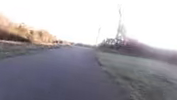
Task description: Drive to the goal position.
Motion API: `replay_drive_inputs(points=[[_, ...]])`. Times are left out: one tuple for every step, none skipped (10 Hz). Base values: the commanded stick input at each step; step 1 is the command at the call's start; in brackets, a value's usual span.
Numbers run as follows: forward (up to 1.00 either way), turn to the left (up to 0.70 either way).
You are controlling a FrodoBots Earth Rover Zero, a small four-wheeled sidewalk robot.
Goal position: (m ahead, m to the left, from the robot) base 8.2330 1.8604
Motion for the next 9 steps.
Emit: replay_drive_inputs(points=[[1.0,0.02],[1.0,0.02],[1.0,0.02],[1.0,0.02],[1.0,0.02],[1.0,0.02],[1.0,0.02],[1.0,0.02],[1.0,0.07]])
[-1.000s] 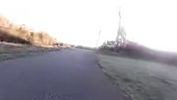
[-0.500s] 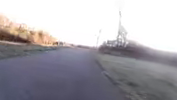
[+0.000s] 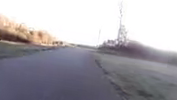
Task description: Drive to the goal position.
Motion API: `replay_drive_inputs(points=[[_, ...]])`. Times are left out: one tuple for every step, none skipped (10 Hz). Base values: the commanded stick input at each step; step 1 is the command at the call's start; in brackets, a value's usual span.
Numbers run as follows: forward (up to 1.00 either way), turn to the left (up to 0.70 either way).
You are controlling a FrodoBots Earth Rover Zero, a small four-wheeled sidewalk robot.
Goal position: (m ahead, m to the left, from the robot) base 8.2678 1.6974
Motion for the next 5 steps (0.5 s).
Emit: replay_drive_inputs(points=[[1.0,0.17],[1.0,0.26],[1.0,0.36],[1.0,0.32],[1.0,0.02]])
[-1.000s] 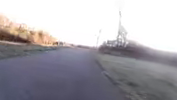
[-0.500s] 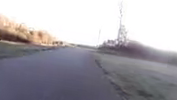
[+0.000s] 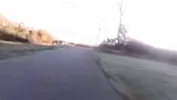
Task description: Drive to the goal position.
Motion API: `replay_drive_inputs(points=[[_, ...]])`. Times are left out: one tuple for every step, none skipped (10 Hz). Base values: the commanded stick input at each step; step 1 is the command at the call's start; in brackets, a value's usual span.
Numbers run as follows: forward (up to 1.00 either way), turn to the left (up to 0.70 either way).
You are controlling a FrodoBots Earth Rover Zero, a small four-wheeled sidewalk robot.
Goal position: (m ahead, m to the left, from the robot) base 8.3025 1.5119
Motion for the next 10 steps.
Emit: replay_drive_inputs(points=[[1.0,0.02],[1.0,0.02],[1.0,0.02],[1.0,0.03],[1.0,0.03],[1.0,0.03],[1.0,0.03],[1.0,0.03],[1.0,0.03],[1.0,0.03]])
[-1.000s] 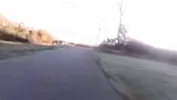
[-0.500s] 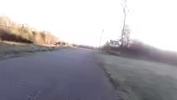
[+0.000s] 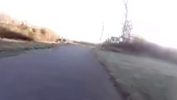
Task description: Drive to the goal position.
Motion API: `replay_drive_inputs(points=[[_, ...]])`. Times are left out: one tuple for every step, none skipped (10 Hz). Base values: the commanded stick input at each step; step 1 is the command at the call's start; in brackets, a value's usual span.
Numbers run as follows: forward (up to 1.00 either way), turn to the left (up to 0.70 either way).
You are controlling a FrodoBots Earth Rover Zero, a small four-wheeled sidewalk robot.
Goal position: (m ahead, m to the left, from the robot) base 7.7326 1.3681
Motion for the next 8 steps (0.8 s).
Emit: replay_drive_inputs(points=[[1.0,0.04],[1.0,0.04],[1.0,0.04],[1.0,0.04],[1.0,0.04],[1.0,0.04],[1.0,0.04],[1.0,0.05]])
